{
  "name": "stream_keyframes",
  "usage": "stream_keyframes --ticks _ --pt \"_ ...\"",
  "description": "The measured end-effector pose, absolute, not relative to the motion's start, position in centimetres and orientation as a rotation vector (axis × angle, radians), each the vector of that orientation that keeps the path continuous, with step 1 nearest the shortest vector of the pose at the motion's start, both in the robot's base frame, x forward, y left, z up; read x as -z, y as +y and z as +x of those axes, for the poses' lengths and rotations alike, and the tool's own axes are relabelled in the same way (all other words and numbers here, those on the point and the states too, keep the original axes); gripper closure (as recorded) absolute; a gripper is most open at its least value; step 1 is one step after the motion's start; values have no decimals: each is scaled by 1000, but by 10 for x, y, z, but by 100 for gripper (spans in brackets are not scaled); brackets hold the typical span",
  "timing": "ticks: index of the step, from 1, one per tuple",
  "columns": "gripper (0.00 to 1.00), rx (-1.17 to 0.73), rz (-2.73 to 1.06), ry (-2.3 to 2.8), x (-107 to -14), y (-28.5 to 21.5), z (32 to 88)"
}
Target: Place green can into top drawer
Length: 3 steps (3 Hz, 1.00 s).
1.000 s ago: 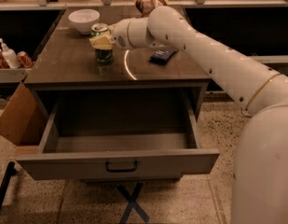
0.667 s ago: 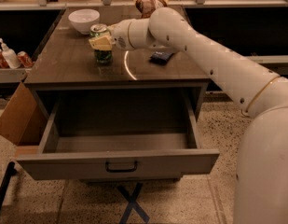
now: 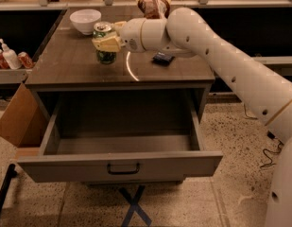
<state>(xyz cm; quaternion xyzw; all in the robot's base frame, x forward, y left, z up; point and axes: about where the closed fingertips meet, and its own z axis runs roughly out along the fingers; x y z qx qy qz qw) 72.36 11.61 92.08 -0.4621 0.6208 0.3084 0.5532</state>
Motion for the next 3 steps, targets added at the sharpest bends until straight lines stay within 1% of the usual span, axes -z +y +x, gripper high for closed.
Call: stream_keyframes --ticks 1,3 --pt "100 -769 -1254 1379 -933 115 677" --pt "100 -839 -1488 1343 -925 108 609"
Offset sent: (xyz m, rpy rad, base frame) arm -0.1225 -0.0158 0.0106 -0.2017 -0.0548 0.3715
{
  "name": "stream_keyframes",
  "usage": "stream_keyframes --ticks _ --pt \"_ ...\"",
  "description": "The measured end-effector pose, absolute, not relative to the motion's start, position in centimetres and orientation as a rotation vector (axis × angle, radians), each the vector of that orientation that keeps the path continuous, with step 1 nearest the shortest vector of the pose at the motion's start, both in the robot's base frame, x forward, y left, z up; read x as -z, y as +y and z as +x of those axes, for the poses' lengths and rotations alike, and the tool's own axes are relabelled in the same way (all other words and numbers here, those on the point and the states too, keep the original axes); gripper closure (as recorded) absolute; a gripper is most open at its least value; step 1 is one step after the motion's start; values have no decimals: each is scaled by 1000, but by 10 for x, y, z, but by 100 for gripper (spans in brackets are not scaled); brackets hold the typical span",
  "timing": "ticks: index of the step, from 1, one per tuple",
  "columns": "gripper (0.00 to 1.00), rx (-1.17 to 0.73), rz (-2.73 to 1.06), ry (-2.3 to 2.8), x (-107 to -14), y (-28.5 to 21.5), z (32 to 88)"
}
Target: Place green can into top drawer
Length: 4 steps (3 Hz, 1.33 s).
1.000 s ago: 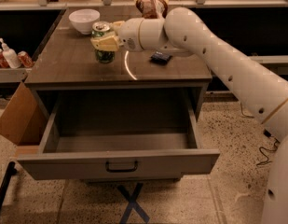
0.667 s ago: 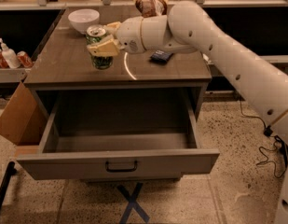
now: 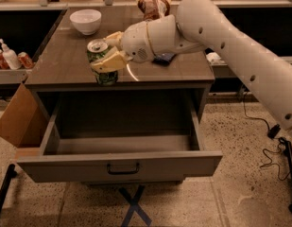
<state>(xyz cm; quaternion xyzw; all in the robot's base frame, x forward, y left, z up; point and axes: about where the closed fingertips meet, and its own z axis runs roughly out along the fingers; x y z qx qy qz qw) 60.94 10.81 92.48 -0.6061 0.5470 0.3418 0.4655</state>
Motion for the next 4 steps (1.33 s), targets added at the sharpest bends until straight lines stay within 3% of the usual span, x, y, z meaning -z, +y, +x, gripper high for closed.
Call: stream_keyframes --ticks 4 --pt "100 -862 -1611 1543 -846 99 570"
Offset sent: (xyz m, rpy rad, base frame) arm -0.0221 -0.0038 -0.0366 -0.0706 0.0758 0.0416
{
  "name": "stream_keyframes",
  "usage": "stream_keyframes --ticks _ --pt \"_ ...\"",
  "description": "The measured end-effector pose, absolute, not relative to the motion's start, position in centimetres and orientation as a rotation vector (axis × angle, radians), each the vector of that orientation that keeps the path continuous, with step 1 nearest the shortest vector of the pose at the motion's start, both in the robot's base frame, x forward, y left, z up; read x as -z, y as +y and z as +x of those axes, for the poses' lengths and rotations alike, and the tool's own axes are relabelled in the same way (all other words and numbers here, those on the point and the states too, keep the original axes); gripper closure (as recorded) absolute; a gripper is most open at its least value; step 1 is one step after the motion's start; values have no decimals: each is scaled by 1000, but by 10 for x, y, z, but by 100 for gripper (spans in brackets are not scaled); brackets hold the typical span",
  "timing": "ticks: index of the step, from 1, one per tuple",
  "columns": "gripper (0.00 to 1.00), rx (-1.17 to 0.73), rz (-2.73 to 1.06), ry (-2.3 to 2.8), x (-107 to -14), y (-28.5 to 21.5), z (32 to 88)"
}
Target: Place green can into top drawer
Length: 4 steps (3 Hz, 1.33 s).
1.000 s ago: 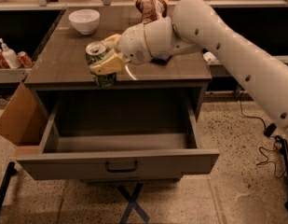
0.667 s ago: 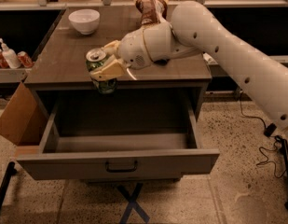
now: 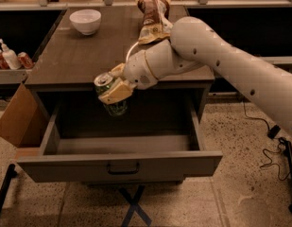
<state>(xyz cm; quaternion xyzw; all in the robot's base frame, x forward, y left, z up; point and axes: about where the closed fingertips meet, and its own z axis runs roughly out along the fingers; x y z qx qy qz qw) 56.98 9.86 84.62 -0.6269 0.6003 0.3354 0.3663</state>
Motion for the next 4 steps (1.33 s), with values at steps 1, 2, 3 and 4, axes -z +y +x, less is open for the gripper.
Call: stream_keyframes --ticks 1,2,3,4 --pt "100 -843 -1656 1622 -821 93 560" --pt "100 -825 -1681 1709 -798 85 552" --pt "100 -806 -1667 1798 -776 75 551" --pt "100 -766 -1627 1913 -755 63 556"
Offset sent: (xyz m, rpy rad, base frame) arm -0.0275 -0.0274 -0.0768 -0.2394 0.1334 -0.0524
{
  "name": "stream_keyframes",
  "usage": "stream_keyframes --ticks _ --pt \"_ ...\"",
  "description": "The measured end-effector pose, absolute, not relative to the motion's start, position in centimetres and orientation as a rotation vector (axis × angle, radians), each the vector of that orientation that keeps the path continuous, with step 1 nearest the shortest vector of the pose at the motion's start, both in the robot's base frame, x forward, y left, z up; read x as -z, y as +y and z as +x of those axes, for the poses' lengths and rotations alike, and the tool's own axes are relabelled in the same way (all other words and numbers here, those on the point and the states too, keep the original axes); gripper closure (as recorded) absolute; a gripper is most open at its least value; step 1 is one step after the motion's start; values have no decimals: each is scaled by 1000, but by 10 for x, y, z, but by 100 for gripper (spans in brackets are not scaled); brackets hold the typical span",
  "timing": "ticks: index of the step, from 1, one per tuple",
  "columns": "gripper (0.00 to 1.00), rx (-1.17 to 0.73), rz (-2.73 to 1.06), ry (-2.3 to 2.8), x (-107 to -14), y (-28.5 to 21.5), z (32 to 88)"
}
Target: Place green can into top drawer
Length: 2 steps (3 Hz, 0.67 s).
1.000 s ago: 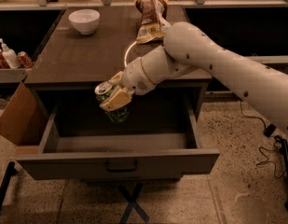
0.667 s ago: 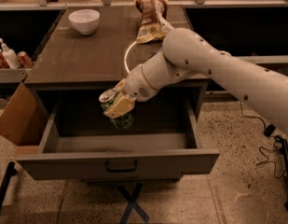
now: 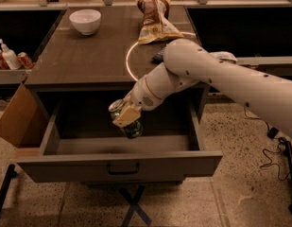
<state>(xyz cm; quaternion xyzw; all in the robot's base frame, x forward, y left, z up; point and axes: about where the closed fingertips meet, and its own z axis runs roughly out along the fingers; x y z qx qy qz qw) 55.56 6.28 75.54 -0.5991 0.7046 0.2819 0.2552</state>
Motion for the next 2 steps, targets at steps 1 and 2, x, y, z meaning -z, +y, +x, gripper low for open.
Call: stream_keyframes --ticks 1,2 --pt "100 -718 -1576 2024 -740 49 562" --pt "100 -683 -1527 2101 -727 37 565"
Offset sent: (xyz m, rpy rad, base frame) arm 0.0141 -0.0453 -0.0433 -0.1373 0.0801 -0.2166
